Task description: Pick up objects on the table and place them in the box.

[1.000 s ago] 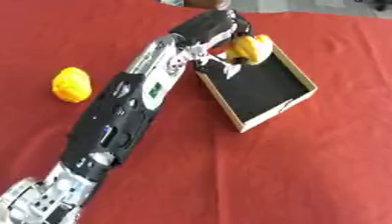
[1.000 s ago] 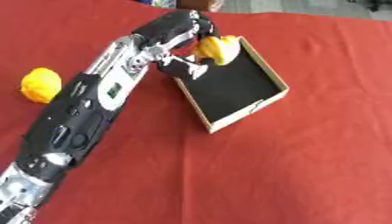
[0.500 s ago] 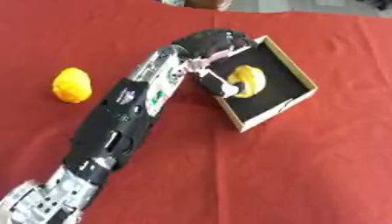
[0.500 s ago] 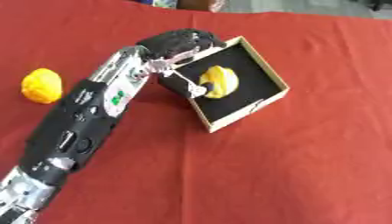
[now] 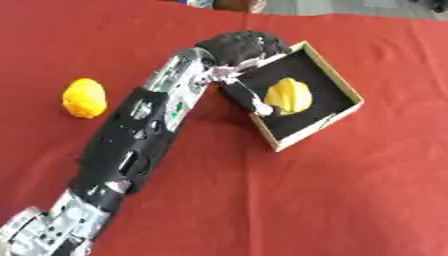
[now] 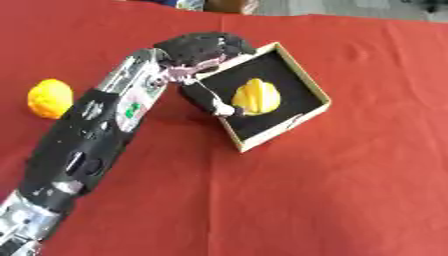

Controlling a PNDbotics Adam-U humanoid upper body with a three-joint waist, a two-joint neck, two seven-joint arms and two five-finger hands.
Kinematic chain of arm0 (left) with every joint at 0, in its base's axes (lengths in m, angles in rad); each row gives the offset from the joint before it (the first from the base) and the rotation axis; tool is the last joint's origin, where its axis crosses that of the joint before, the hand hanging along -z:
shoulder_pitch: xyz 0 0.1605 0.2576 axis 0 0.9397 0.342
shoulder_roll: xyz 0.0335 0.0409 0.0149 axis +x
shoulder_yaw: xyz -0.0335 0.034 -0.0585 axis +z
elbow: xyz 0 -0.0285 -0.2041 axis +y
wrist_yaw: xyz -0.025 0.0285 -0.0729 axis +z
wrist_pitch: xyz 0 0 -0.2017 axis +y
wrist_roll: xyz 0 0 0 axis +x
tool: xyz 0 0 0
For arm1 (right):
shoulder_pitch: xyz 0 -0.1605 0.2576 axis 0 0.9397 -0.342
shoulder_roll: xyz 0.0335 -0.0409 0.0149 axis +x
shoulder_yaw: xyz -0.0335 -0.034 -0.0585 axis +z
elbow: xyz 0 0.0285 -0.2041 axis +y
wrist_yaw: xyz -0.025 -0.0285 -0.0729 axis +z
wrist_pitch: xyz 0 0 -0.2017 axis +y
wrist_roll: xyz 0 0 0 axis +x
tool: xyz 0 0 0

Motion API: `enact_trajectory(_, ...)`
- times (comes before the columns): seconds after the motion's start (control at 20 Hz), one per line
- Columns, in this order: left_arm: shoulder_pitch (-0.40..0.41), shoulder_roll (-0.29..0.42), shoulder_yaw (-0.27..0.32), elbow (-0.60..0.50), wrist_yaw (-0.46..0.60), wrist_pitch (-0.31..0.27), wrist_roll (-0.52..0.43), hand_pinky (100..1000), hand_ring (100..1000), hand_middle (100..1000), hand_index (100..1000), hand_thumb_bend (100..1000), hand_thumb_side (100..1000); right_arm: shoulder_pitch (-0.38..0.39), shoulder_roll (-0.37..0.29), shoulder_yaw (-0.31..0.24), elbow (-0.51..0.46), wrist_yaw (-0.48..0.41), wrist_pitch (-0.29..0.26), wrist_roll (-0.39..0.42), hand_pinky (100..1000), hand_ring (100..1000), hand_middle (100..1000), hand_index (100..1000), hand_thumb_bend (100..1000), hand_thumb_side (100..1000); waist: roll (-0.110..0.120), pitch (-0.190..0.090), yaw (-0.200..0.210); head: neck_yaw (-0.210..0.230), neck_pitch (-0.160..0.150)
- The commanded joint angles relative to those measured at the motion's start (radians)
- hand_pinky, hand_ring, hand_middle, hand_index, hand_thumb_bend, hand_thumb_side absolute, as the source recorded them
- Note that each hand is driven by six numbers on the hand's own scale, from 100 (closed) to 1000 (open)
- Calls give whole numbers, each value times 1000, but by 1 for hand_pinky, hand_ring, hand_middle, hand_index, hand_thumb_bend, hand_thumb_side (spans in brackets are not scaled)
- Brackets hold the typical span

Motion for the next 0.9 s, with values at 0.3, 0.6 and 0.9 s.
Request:
enact_trajectory(0.3, 37, 268, 56, -304, 256, 85, 37, 981, 955, 837, 946, 430, 470, 31, -81, -34, -17, 23, -15, -30, 935, 883, 701, 829, 100, 556, 34, -54, 65, -77, 27)
enact_trajectory(0.6, 273, 608, 139, -488, 503, 156, -7, 949, 924, 808, 945, 470, 427, 63, -120, -47, -17, 52, -26, -49, 936, 884, 701, 829, 100, 554, 58, -59, 113, -143, 40)
enact_trajectory(0.9, 445, 784, 160, -461, 545, 144, -76, 965, 956, 847, 954, 591, 395, 63, -122, -43, -17, 61, -29, -46, 936, 884, 699, 829, 100, 552, 52, -53, 132, -160, 40)
